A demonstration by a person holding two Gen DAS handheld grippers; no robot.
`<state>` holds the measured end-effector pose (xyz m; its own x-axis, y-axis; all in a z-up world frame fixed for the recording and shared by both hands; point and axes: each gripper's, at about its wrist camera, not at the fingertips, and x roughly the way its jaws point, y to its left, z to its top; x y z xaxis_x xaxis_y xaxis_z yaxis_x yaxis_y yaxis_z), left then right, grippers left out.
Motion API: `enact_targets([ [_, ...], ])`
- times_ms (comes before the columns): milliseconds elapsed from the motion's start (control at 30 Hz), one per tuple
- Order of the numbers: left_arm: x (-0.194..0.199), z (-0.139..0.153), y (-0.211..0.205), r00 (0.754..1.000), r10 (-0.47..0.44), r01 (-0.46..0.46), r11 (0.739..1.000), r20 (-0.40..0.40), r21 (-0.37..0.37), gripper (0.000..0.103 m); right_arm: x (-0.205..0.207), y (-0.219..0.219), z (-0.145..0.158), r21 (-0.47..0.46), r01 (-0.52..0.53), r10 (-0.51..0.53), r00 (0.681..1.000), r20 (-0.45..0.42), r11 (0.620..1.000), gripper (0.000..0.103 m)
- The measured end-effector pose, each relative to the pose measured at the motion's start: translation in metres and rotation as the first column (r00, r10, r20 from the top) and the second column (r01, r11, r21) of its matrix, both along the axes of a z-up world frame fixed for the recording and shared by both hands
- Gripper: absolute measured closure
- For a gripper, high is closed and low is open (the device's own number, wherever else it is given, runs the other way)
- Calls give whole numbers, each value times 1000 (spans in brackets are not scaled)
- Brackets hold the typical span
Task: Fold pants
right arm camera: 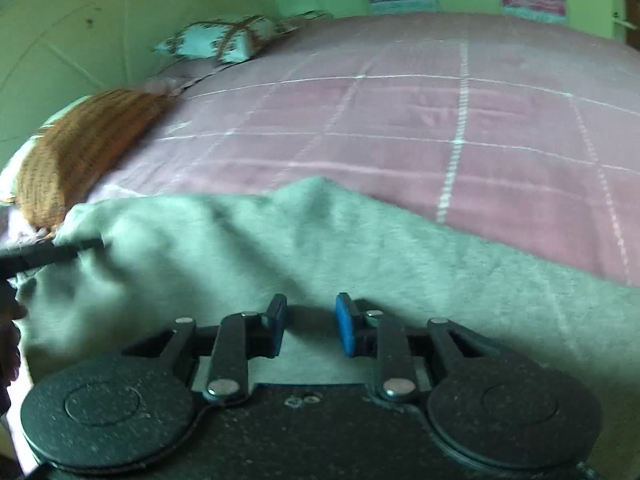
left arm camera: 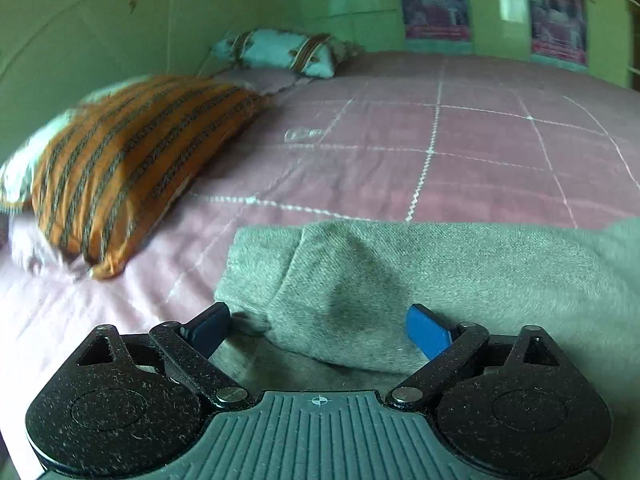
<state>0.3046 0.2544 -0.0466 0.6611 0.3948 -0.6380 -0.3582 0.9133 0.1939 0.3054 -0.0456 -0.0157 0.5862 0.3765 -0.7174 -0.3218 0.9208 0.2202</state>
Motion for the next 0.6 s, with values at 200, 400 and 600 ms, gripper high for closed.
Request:
enact_targets([
  [200, -12, 39, 8, 995, 9, -5, 999, 97, -41, 9, 5, -5, 15, 0, 34, -34, 999, 41, 999, 82],
  [400, 37, 6, -1, 988, -127, 147, 948, 86, -283, 9, 22, 59, -4, -56, -72, 73, 997, 22, 996, 85],
  [600, 29, 11, -11, 982, -168, 176, 980, 89, -94, 9, 54, 33, 9, -96, 77, -70, 995, 71, 992, 87],
])
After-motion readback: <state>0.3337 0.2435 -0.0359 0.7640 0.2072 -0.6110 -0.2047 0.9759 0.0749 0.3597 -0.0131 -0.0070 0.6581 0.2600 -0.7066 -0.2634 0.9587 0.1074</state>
